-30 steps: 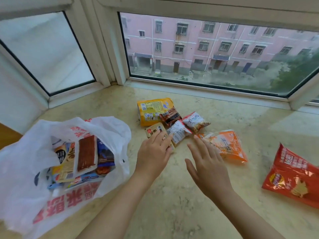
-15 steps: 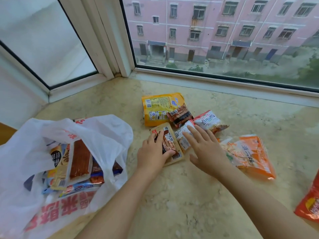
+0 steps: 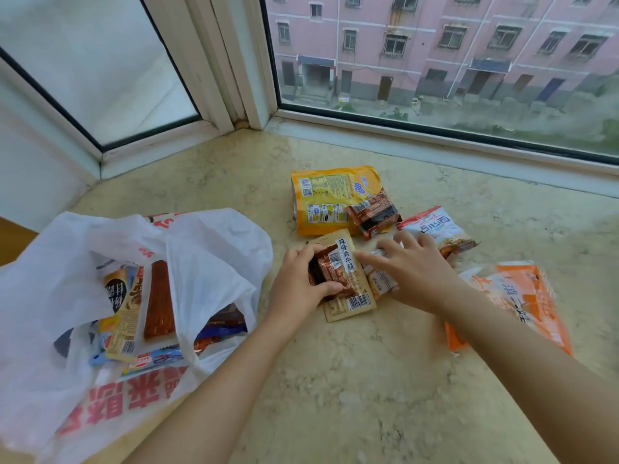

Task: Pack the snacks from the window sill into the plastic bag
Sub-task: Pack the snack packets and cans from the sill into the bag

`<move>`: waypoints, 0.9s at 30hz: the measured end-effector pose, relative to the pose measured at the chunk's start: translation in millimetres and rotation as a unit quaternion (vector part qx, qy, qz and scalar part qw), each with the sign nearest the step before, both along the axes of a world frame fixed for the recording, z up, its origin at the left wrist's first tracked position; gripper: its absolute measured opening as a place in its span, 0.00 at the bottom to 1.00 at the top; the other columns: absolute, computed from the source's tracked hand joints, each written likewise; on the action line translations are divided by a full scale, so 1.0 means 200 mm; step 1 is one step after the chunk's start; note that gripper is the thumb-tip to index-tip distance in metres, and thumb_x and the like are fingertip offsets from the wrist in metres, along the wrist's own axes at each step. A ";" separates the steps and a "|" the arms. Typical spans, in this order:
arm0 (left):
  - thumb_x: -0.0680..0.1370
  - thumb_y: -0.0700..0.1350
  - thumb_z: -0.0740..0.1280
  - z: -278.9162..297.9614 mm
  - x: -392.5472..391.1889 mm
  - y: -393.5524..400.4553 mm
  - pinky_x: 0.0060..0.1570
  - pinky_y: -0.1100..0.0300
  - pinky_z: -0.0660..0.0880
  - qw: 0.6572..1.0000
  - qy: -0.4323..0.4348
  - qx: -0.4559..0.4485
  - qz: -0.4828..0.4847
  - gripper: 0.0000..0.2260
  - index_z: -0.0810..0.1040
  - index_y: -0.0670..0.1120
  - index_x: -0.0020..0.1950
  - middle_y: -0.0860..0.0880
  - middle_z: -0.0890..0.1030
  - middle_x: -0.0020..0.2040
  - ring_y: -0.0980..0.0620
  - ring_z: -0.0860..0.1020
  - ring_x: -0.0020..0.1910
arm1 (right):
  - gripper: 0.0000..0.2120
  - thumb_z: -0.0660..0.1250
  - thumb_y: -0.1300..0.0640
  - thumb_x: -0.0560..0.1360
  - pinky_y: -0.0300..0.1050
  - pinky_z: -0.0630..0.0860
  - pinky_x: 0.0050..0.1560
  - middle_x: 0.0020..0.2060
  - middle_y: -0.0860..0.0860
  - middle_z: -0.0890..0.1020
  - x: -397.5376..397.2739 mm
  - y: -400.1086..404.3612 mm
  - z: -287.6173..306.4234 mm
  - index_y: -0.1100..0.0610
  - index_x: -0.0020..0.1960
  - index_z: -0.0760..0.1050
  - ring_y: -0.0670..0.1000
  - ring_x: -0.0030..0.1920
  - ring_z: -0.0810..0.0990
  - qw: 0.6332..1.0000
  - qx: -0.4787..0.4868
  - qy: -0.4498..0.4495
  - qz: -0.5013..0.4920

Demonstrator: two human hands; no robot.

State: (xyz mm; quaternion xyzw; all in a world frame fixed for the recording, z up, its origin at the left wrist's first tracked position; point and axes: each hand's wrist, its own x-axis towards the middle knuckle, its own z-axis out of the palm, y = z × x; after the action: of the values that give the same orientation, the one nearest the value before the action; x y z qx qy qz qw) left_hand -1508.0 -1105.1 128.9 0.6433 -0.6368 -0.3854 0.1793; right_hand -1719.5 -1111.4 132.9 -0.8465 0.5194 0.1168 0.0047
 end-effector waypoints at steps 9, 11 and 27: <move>0.72 0.45 0.74 0.07 0.05 0.14 0.54 0.57 0.77 0.996 0.085 -0.018 0.002 0.23 0.74 0.61 0.63 0.55 0.80 0.57 0.56 0.78 0.54 | 0.34 0.79 0.44 0.56 0.47 0.64 0.39 0.46 0.51 0.80 -0.02 0.16 0.02 0.44 0.61 0.76 0.55 0.39 0.81 0.993 -0.014 -0.069 -0.095; 0.72 0.45 0.73 0.14 0.08 0.18 0.50 0.55 0.79 0.993 0.114 -0.022 0.017 0.21 0.74 0.62 0.62 0.59 0.80 0.54 0.56 0.80 0.50 | 0.31 0.79 0.50 0.56 0.45 0.65 0.38 0.45 0.51 0.82 -0.01 0.20 0.06 0.46 0.59 0.78 0.55 0.38 0.82 0.984 -0.058 -0.120 -0.119; 0.75 0.42 0.71 0.81 0.71 0.40 0.46 0.50 0.81 0.946 0.283 -0.091 0.127 0.16 0.79 0.59 0.59 0.54 0.82 0.52 0.56 0.82 0.50 | 0.28 0.79 0.54 0.62 0.54 0.74 0.45 0.51 0.52 0.82 0.64 0.40 0.66 0.49 0.62 0.78 0.58 0.47 0.81 0.926 -0.226 -0.289 -0.090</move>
State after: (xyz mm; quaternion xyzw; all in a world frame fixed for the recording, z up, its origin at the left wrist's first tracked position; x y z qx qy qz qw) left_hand -1365.2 -1025.3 290.3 0.5640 -0.5055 -0.4659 0.4575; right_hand -1591.2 -1030.8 265.5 -0.7718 0.5820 -0.2548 -0.0266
